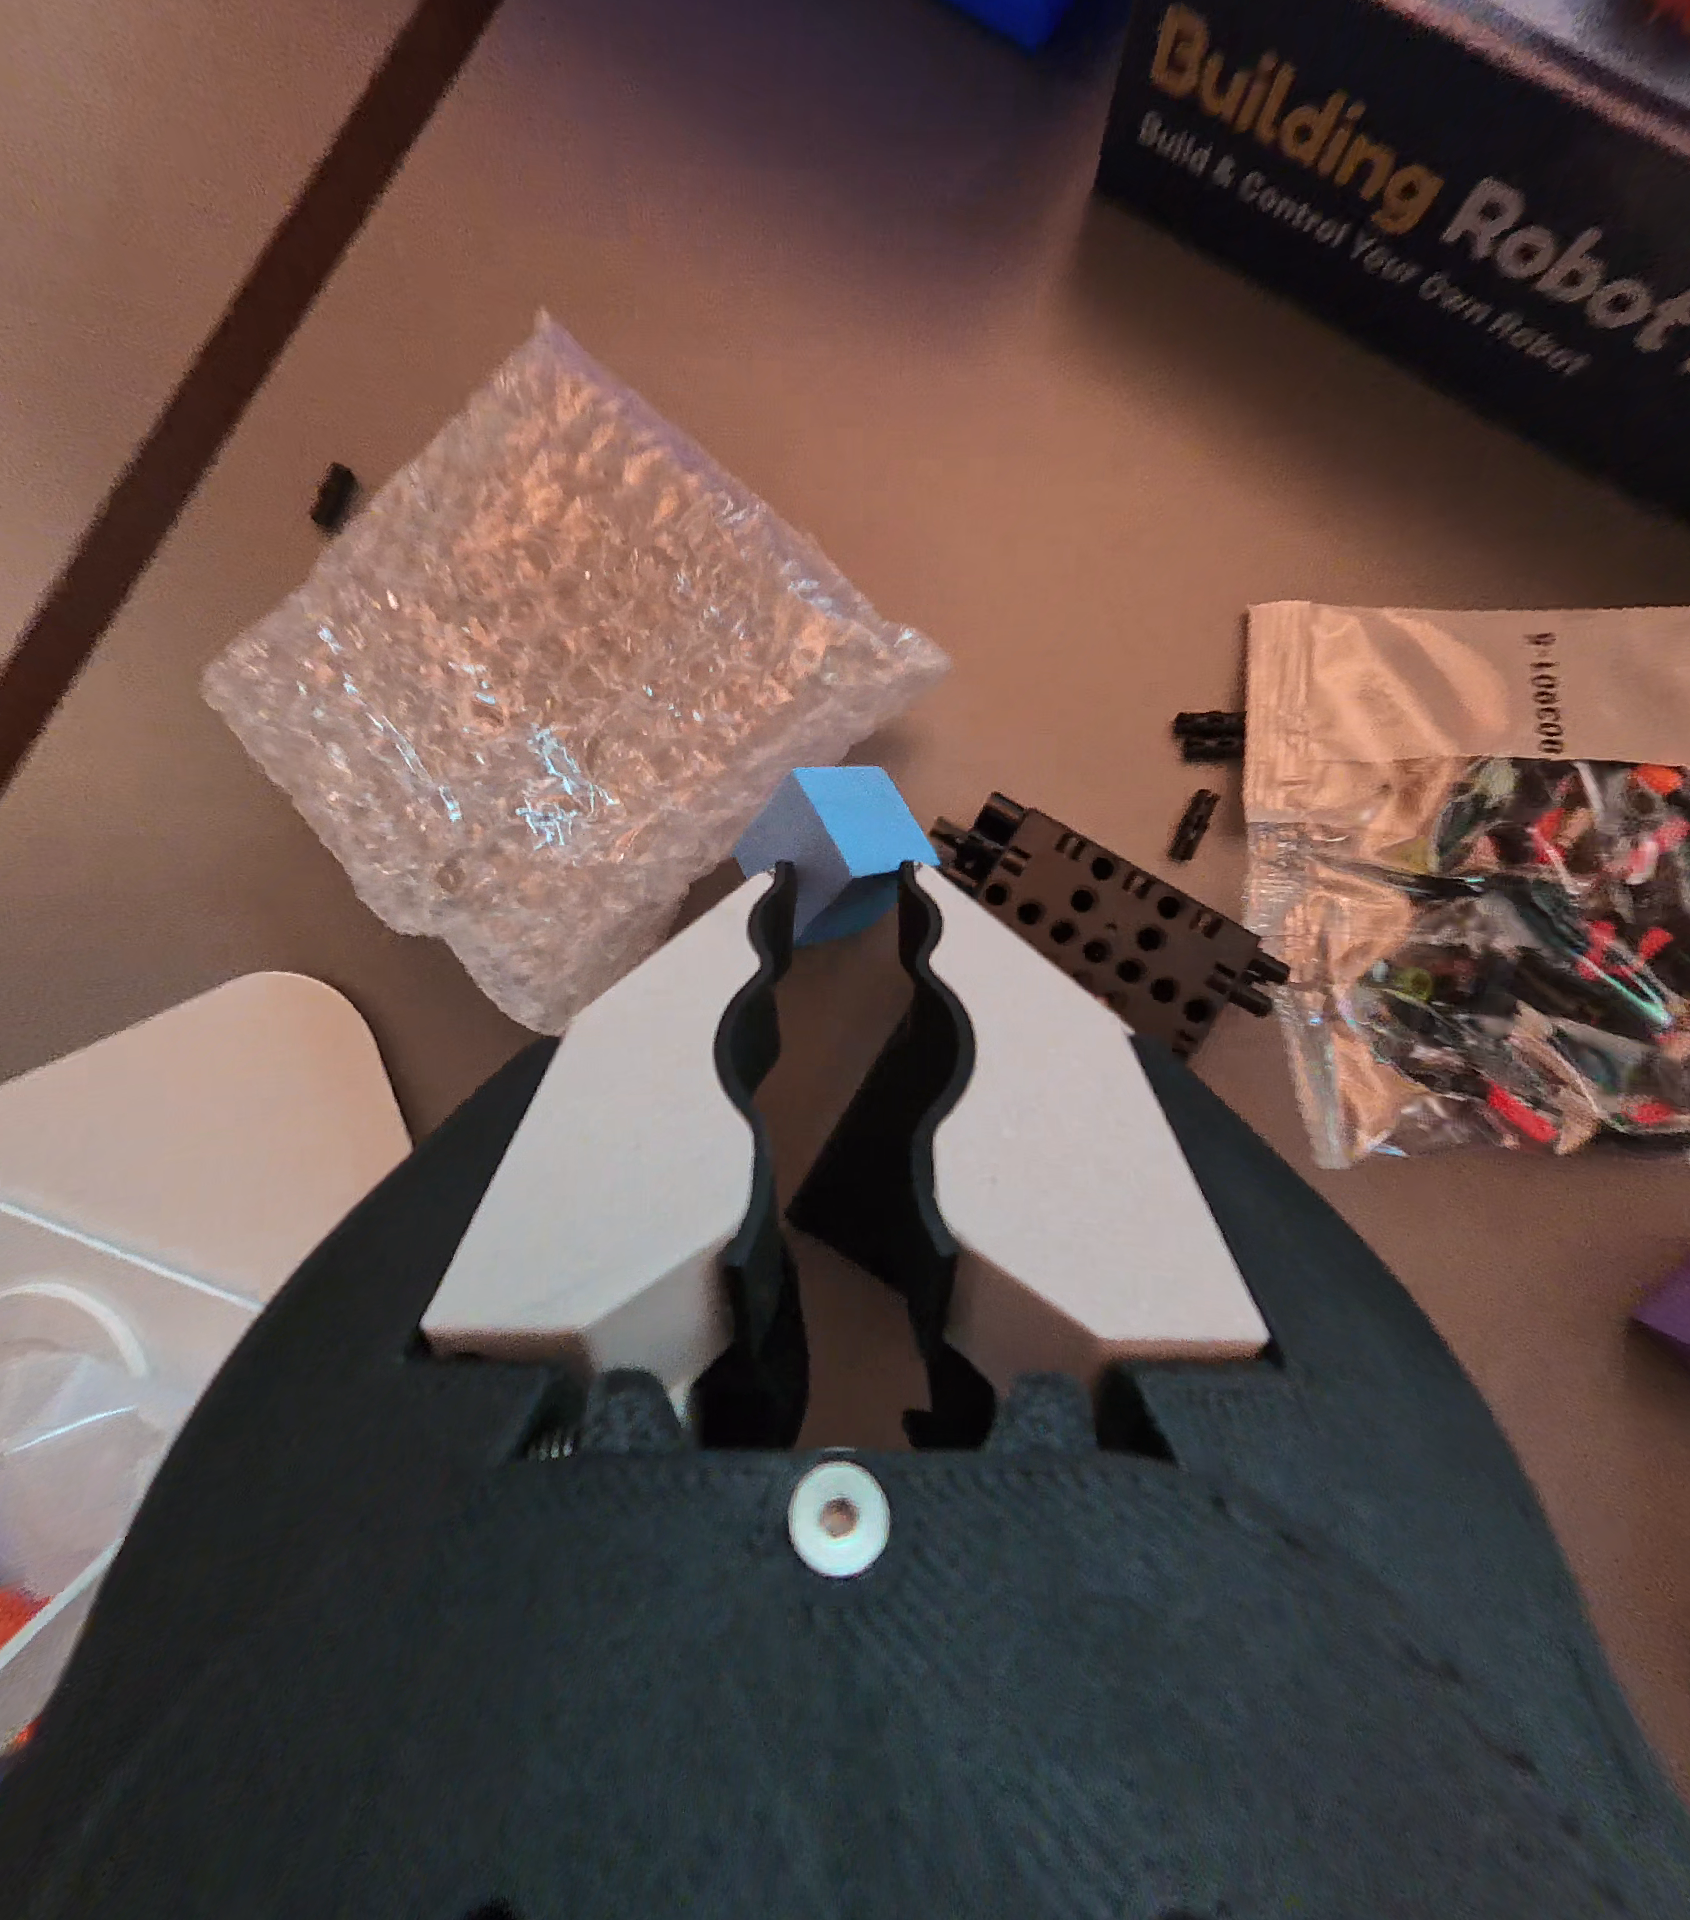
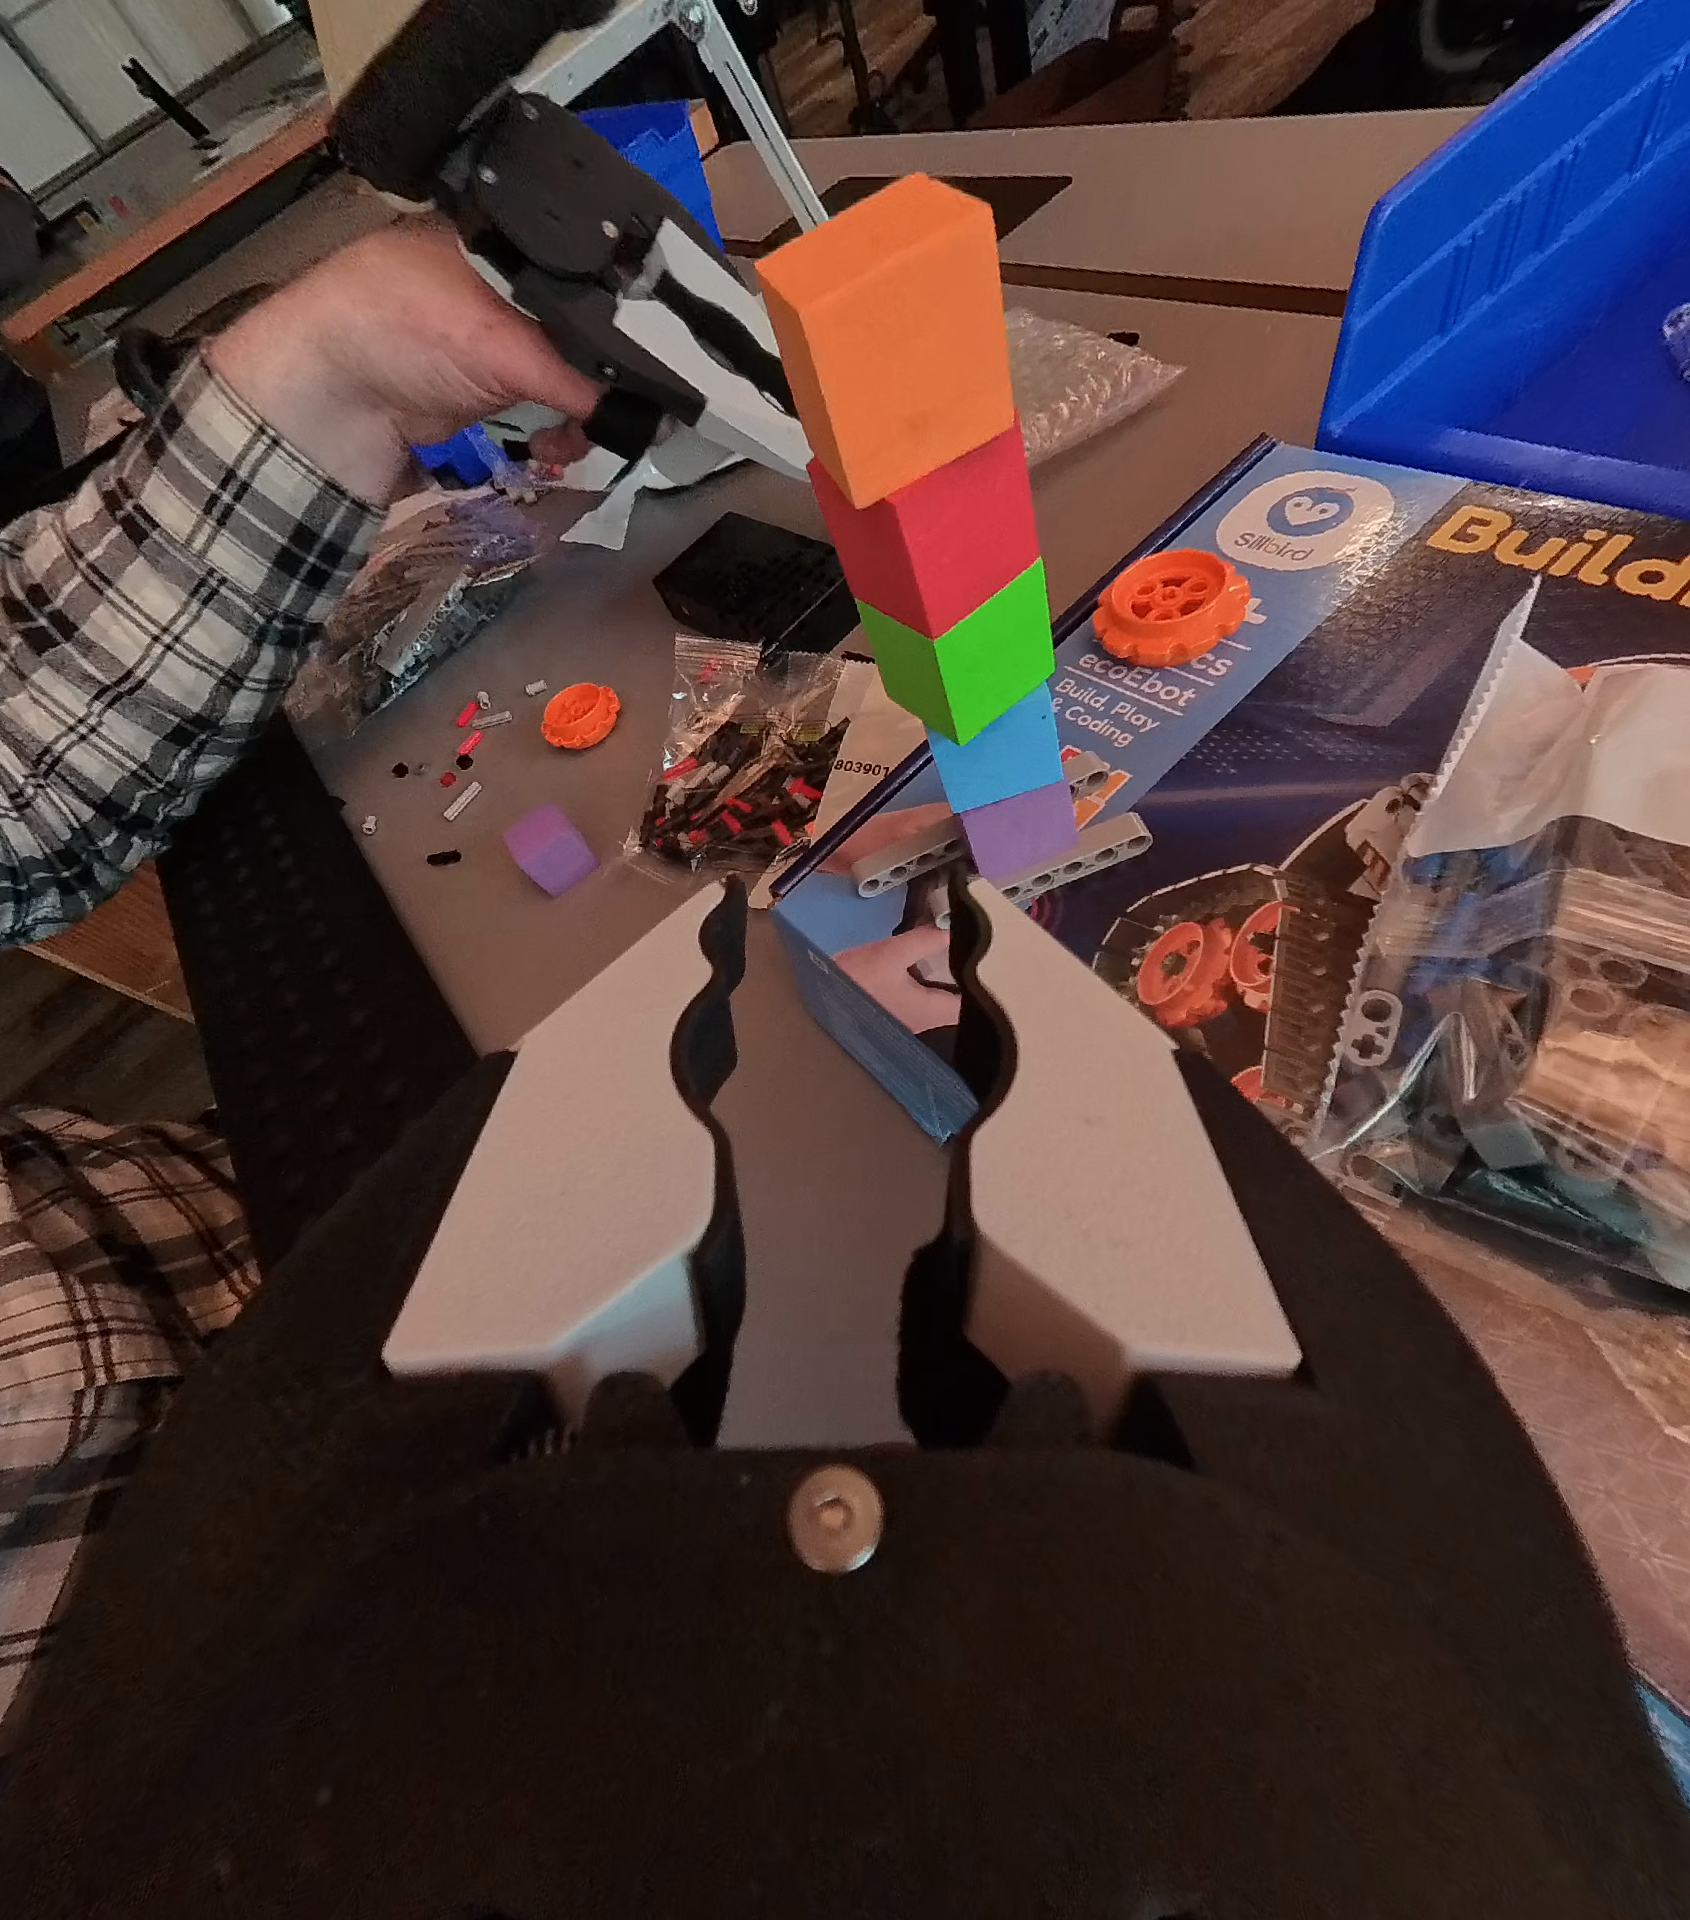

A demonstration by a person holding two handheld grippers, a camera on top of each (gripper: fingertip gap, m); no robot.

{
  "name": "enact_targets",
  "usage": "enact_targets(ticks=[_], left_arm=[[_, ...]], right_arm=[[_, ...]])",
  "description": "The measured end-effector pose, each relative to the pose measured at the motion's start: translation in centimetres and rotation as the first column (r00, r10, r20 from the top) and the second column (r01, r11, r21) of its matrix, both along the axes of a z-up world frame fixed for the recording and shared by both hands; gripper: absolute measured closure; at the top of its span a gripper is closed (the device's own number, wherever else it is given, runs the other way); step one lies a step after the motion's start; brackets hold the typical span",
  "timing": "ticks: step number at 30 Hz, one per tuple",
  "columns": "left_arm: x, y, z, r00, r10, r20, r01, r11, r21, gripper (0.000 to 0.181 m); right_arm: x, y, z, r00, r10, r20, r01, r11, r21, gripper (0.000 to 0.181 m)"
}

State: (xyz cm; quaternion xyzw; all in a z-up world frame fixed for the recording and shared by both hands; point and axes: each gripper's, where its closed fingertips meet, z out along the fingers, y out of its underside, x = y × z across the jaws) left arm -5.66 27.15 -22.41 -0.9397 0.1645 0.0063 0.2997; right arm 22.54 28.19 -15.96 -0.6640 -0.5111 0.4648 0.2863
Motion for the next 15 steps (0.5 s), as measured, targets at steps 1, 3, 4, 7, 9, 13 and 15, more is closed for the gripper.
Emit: enact_targets(ticks=[1,3,4,7,9,13,15], left_arm=[[0.4,-0.1,0.8,1.0,-0.013,-0.014,0.013,1.0,0.013,0.163],[1.4,-0.1,2.5,0.998,-0.051,-0.026,0.052,0.998,0.044,0.163],[2.3,-0.1,3.3,0.997,-0.079,-0.018,0.08,0.995,0.063,0.163],[4.6,-0.2,5.2,0.989,-0.148,-0.015,0.148,0.984,0.1,0.164],[5.9,-0.3,6.0,0.982,-0.186,-0.01,0.186,0.976,0.116,0.163],[8.7,-0.9,7.2,0.965,-0.263,0.019,0.257,0.954,0.151,0.164],[10.3,-1.5,8.0,0.95,-0.311,0.038,0.3,0.937,0.176,0.164]], right_arm=[[0.0,0.0,0.1,1.0,-0.001,-0.002,0.001,1.0,0.002,0.143],[0.0,0.1,0.3,1.0,-0.001,-0.005,0.001,1.0,0.004,0.143],[0.0,0.1,0.3,1.0,0.001,-0.006,-0.001,1.0,0.005,0.143],[0.1,0.0,0.5,1.0,0.003,-0.008,-0.003,1.0,0.01,0.143],[0.1,-0.1,0.6,1.0,0.003,-0.011,-0.003,1.0,0.013,0.143],[0.5,-0.5,1.4,1.0,0.009,-0.024,-0.008,0.999,0.036,0.143],[0.5,-1.2,2.1,0.999,0.026,-0.03,-0.024,0.998,0.06,0.143]])
